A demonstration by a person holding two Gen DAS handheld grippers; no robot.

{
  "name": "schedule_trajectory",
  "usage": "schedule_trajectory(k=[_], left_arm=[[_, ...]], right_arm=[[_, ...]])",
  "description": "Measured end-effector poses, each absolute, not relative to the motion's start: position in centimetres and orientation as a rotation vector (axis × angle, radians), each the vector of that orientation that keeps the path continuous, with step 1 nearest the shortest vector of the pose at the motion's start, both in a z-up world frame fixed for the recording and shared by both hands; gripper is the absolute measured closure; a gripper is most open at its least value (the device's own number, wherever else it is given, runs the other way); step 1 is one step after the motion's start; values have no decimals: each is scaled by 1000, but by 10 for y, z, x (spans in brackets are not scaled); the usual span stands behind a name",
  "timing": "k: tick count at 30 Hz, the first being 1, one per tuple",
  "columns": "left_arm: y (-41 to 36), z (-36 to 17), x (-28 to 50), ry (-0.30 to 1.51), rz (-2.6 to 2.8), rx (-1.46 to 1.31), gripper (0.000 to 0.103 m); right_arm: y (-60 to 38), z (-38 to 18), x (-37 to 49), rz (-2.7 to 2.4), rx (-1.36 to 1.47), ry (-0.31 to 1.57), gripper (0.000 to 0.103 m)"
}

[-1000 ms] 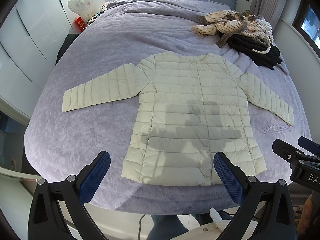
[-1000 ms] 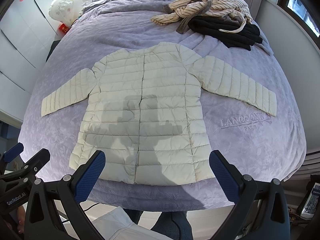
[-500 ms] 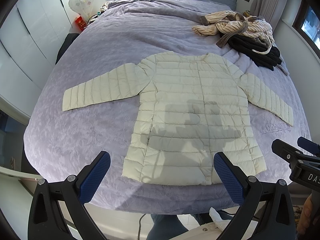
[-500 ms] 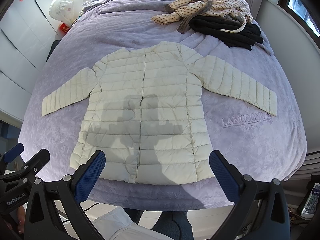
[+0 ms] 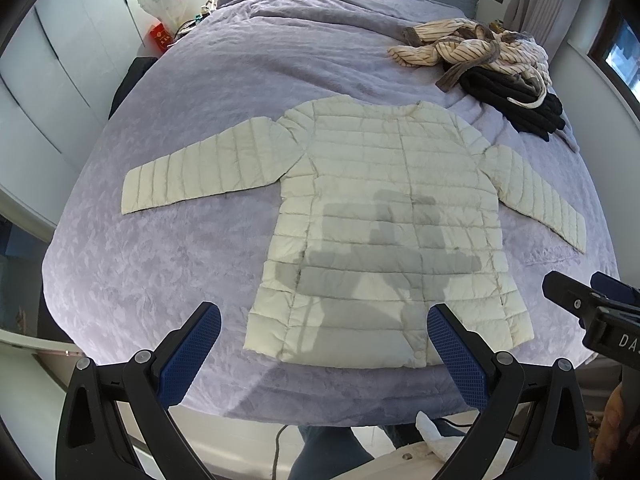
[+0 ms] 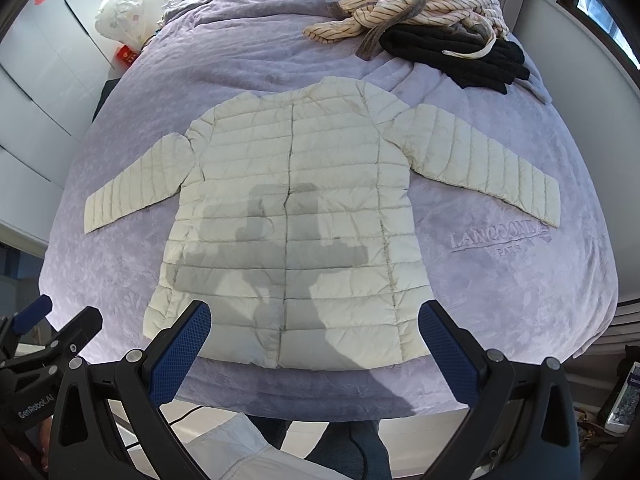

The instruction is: Fold large clothes

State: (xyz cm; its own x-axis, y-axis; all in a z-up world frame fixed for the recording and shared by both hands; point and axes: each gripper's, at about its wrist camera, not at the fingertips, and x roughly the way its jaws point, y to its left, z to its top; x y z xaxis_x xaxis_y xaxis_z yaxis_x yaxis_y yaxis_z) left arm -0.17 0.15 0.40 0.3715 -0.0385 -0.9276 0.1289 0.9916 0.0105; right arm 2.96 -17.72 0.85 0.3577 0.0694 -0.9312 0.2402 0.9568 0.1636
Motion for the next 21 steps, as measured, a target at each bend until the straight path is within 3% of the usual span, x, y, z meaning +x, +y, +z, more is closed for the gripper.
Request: schedule_trajectory(k=[21], left_arm=[[134, -30, 61, 1220, 11, -84, 0]], right_arm=[[-84, 3, 115, 26, 218, 1245, 0]])
